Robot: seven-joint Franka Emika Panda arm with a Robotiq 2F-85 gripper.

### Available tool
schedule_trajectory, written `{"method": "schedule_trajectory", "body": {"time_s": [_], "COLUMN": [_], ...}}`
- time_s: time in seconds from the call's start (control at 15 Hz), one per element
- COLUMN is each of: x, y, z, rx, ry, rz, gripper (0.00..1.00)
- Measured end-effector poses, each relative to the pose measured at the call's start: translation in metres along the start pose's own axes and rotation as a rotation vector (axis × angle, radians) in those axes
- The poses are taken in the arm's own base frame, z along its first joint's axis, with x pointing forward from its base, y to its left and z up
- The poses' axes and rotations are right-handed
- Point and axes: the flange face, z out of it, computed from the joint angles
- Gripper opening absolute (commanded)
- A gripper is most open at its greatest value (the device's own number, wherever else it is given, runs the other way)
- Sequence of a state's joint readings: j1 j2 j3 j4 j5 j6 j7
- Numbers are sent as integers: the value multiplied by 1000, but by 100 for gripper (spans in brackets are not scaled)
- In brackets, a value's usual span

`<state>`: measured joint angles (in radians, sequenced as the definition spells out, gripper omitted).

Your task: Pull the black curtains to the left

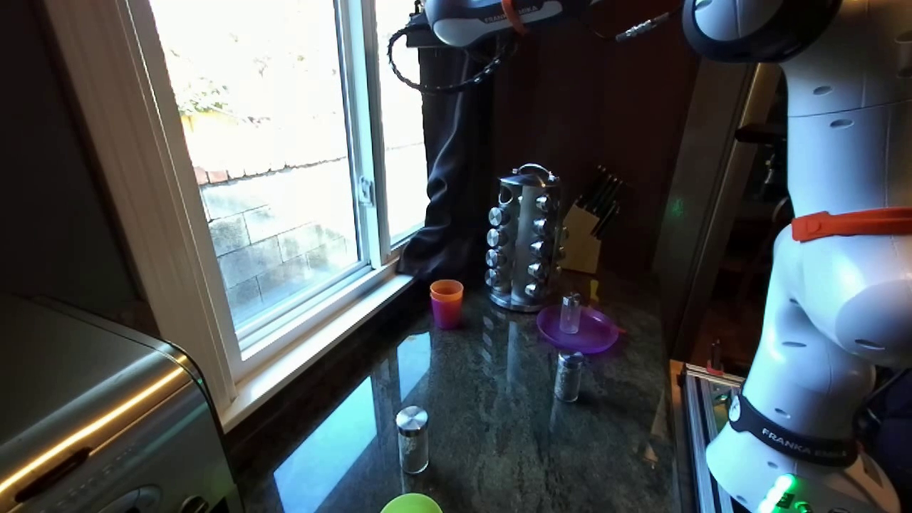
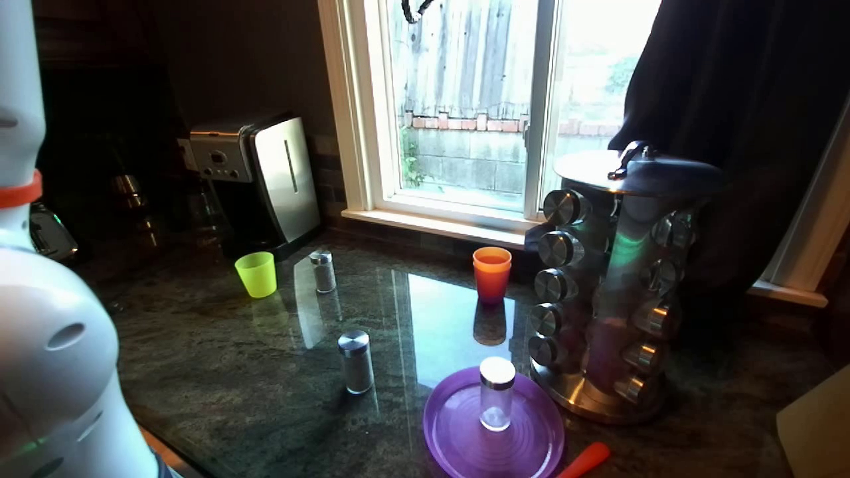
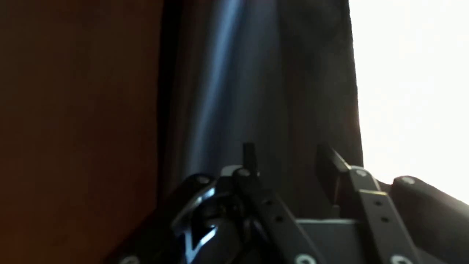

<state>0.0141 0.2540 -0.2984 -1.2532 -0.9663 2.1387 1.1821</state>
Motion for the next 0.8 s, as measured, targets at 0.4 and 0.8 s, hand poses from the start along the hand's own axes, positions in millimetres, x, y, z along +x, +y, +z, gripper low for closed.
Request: {"method": "schedule_trajectory", "body": {"time_s": [0.4, 0.8], "x": [-19, -12], "y": [-34, -43], "z": [18, 34], "rx": [-30, -77], "ry": [98, 210], "rz": [96, 151], "gripper": [100, 100]}}
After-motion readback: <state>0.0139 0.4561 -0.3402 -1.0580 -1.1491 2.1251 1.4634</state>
